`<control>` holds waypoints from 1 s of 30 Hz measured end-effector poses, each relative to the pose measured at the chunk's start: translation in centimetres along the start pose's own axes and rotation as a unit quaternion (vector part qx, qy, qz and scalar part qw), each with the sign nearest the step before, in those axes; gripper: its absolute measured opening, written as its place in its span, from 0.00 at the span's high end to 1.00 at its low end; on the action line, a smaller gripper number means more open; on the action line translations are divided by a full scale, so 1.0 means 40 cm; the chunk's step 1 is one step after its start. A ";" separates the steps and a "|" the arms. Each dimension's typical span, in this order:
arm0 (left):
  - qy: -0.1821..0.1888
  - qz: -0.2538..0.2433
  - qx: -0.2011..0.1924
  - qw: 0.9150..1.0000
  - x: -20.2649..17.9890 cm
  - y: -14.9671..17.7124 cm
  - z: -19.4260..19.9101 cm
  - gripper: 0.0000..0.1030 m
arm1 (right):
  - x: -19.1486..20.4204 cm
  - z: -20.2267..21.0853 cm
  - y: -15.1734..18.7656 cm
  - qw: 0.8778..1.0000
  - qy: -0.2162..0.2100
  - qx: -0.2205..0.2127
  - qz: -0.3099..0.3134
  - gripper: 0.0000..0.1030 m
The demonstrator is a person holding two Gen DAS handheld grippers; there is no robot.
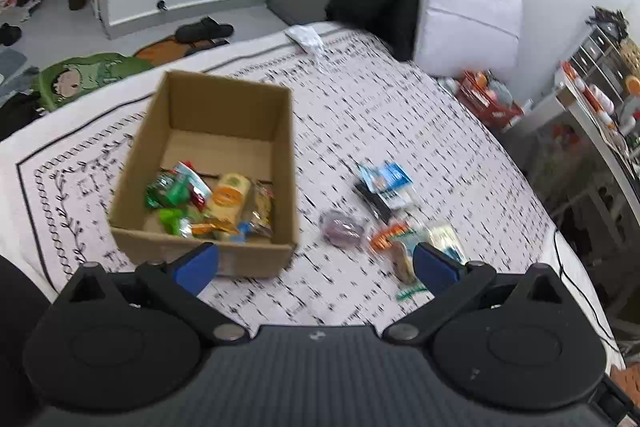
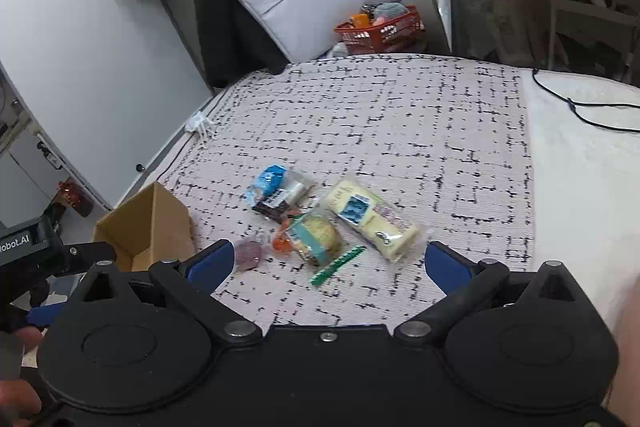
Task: Organize snacks
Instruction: 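Move both grippers back toward the remaining snacks on the bed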
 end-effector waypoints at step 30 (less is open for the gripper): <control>0.049 0.015 0.043 0.998 -0.173 0.041 -0.183 0.34 | -0.085 -0.147 -0.045 0.998 0.027 0.035 -0.046 0.20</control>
Point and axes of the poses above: each gripper's, at about its wrist camera, not at the fingertips, and z roughly against the way its jaws point, x to its left, y to its underside, the point moved 10 cm from there along -z, roughly the way its jaws point, and after that the axes turned 4 degrees about x, right-handed, at the moved point
